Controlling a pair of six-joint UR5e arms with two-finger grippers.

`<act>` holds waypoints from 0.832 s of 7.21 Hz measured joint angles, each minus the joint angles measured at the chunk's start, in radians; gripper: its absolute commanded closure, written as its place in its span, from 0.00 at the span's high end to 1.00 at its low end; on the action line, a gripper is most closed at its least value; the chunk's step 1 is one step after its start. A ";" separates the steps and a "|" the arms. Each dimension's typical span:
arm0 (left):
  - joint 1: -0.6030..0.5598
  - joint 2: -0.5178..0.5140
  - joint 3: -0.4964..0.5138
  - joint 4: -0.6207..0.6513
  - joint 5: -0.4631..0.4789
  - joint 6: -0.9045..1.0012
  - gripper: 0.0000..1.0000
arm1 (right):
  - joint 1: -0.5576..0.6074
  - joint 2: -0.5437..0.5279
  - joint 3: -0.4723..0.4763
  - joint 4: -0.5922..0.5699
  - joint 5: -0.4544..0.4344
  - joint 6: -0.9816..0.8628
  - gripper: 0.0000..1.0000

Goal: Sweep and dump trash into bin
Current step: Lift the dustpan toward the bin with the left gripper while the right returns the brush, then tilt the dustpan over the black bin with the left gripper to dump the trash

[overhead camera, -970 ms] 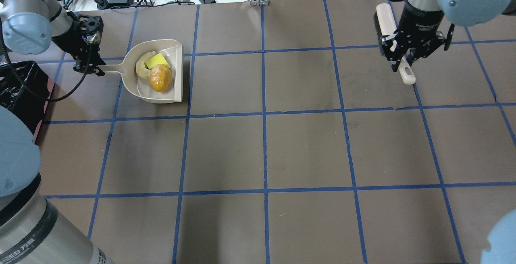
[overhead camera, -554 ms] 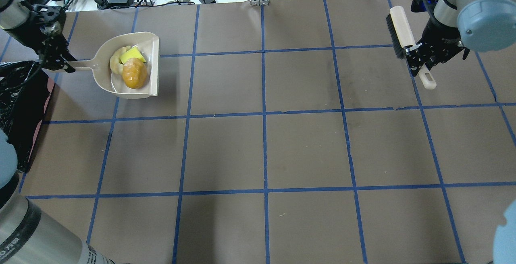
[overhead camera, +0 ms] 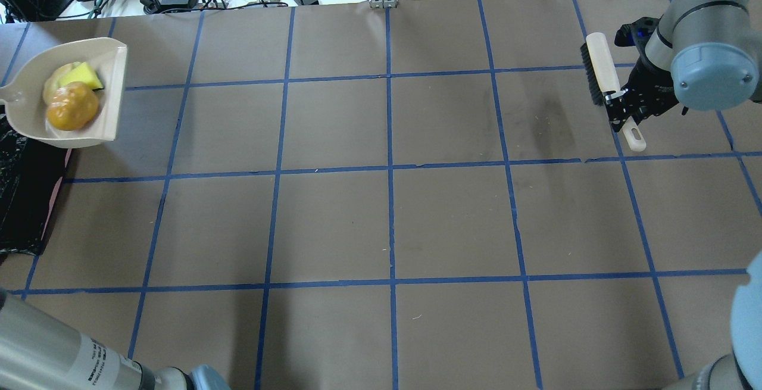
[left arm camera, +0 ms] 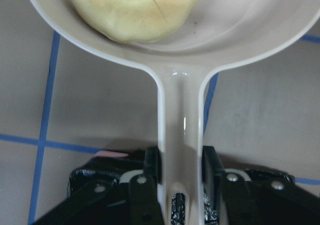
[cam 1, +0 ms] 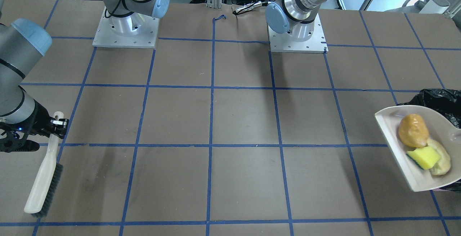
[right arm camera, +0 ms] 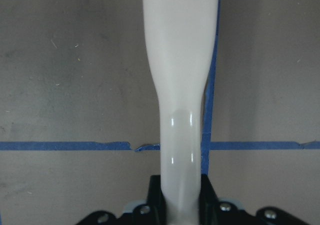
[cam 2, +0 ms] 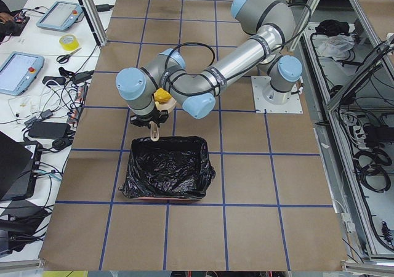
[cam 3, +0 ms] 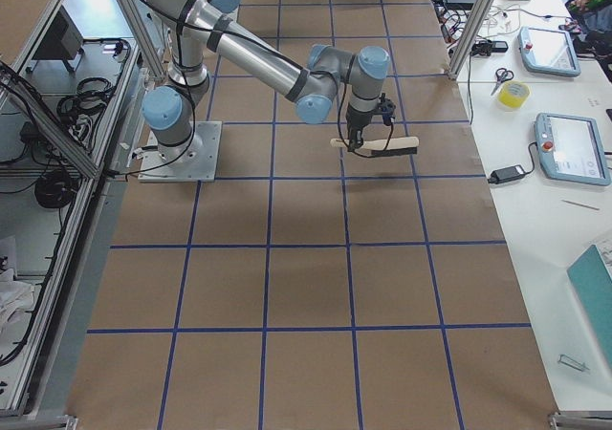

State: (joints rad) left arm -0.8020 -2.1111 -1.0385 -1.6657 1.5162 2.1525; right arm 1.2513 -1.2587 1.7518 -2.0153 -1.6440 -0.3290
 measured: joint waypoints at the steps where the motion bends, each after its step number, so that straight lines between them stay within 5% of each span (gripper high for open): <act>1: 0.046 -0.012 0.039 -0.005 0.028 0.048 0.00 | -0.001 0.008 0.000 0.002 0.002 0.019 0.00; 6: 0.209 -0.135 0.235 0.049 0.134 0.313 0.00 | -0.001 0.049 -0.002 0.014 0.004 0.000 0.00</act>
State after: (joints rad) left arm -0.5928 -2.2464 -0.8036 -1.6167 1.6500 2.4659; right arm 1.2498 -1.2102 1.7503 -2.0010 -1.6402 -0.3286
